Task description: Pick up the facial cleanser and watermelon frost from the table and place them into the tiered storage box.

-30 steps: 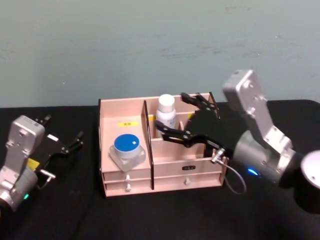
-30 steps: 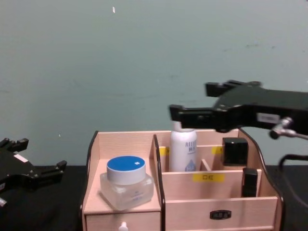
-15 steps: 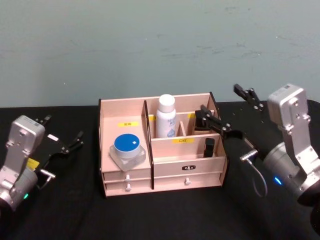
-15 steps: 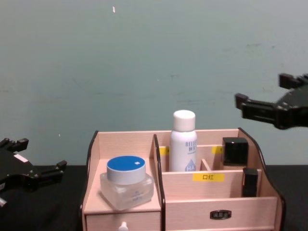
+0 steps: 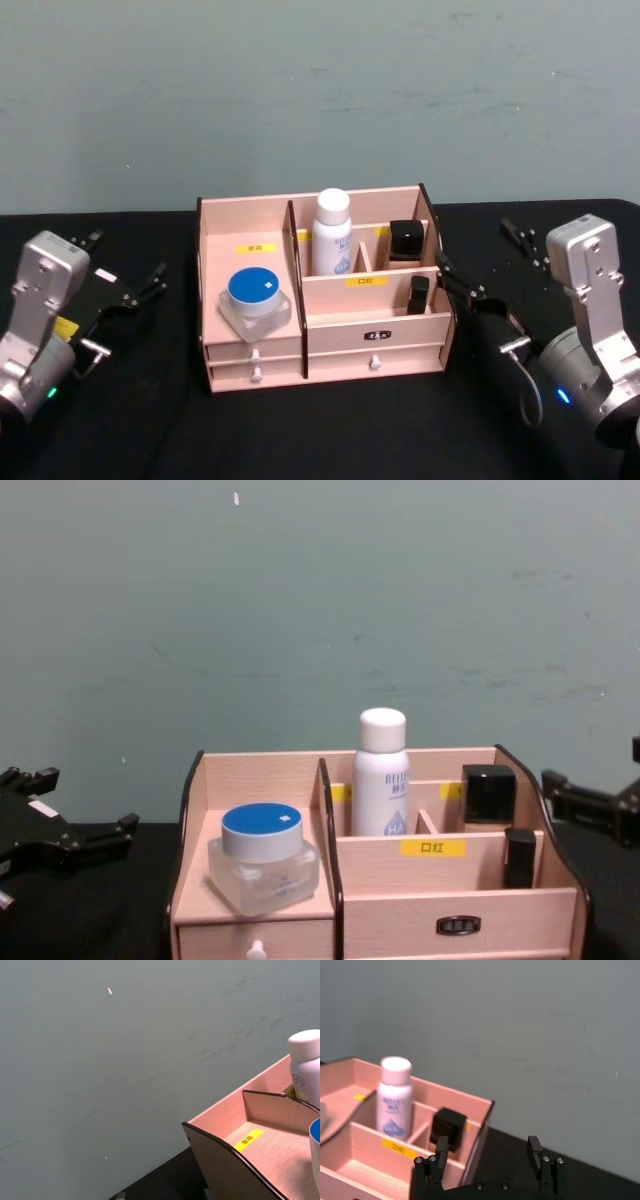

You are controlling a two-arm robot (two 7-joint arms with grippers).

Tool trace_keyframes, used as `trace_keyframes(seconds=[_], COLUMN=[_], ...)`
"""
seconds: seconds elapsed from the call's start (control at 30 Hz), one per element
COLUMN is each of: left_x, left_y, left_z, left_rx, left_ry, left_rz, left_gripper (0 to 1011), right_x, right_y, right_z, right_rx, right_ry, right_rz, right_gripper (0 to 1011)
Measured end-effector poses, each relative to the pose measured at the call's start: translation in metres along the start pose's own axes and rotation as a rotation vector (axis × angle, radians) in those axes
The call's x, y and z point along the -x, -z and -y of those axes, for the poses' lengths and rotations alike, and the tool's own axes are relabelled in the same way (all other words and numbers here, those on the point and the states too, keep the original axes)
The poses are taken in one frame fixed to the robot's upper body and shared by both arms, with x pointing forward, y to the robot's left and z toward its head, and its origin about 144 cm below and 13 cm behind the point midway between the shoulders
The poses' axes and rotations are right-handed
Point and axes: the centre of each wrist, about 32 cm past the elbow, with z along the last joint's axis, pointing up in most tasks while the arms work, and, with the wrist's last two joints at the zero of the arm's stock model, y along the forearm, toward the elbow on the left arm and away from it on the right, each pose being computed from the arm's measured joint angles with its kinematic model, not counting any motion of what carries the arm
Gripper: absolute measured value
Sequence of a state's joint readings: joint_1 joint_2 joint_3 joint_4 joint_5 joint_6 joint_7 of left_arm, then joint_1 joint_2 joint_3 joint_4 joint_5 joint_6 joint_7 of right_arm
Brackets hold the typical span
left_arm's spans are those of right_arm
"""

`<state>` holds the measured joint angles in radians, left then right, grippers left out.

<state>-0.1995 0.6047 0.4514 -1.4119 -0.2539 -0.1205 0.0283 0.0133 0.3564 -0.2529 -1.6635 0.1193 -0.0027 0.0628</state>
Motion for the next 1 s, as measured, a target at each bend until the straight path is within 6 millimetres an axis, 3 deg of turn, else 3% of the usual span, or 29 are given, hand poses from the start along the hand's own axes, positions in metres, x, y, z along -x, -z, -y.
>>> trace_keyframes(seconds=[0.33,1.0], left_x=[0.0,0.0], left_y=[0.0,0.0], left_z=[0.0,0.0], left_rx=[0.0,0.0], left_ry=[0.0,0.0], left_rz=[0.0,0.0], left_gripper=[1010,1010], right_x=[-0.005,-0.004], right_y=[0.015,0.015], right_z=[-0.011,-0.012], right_rx=[0.032,0.055], right_ry=[0.057,0.073], right_rz=[0.001,0.008], right_gripper=[1002,1003])
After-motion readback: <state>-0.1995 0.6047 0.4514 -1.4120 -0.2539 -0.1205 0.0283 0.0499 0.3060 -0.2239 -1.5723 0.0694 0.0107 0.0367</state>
